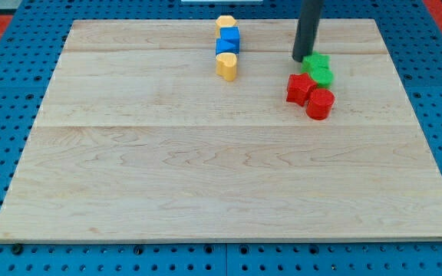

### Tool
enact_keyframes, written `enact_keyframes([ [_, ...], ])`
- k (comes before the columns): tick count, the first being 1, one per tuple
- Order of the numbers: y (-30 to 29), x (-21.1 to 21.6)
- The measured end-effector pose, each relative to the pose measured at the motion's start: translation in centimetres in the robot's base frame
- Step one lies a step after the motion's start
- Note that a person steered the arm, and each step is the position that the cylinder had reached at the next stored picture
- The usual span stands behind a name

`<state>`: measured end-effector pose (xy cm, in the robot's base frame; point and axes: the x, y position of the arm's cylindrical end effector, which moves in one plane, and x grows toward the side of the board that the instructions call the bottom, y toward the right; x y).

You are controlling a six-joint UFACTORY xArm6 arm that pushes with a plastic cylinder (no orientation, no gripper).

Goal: Separate the red blocks

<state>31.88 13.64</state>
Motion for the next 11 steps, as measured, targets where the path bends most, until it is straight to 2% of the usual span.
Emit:
enact_keyframes([
  [1,0.0,2.4],
  [2,-4.4,0.0],
  [3,-6.6,3.1],
  [4,-5.3,7.8],
  [6,1.7,7.7],
  [7,-2.4,7.5],
  [8,-3.8,9.5],
  [9,-2.1,13.5],
  [11,2.5,12.3],
])
